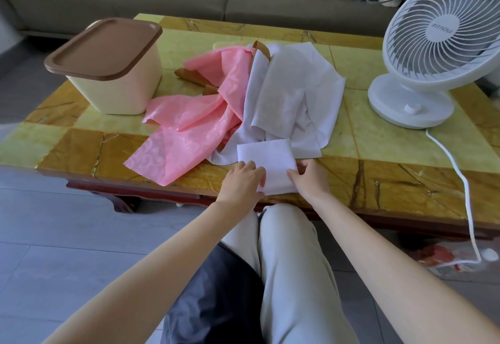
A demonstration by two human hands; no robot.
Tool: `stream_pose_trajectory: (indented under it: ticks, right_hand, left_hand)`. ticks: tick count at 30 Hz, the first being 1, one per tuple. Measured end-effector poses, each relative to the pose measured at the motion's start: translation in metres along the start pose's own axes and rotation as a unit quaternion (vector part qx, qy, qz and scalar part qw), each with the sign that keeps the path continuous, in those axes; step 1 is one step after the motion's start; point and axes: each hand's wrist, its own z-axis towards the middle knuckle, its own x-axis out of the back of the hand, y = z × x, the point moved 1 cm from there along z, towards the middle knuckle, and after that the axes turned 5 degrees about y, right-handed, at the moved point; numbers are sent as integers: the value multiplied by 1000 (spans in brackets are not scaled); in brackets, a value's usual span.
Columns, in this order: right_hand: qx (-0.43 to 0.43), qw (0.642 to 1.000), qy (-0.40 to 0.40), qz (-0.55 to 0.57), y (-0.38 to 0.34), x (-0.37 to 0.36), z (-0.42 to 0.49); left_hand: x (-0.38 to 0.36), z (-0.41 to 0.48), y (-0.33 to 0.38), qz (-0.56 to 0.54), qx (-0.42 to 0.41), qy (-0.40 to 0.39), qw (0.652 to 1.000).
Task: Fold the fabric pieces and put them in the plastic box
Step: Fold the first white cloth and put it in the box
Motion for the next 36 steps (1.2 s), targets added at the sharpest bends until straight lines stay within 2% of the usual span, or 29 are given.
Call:
stream_pose_trajectory:
  ticks: [5,8,12,15,19,23,26,31,36]
  right_hand:
    - [-41,993,-109,-6,-4,7,1]
    - [-10,990,-138,22,-27,16,1]
    - [70,990,-119,7,-81,20,5]
    - [126,986,-111,-26,-122,14,7]
    - [197,975,-103,-23,-173,-6,10]
    - [247,963,-101,-29,-213,-37,13]
    - [260,959,-108,-31,-233,-61,18]
    - [263,956,-125,-40,-245,-91,20]
    - [254,957,-138,-38,-245,-103,27]
  left_hand:
    - [0,-4,-8,16,12,9,1000]
    - [-1,-7,-20,31,-6,23,999]
    - [2,-9,-42,82,-20,23,996]
    - [21,-4,-72,78,10,43,996]
    - [78,7,-122,76,66,119,988]
    - [137,10,-167,92,124,229,961]
    - [162,16,-192,134,150,257,945]
    - [170,29,-224,177,190,206,943]
    - [170,42,-233,193,170,242,936]
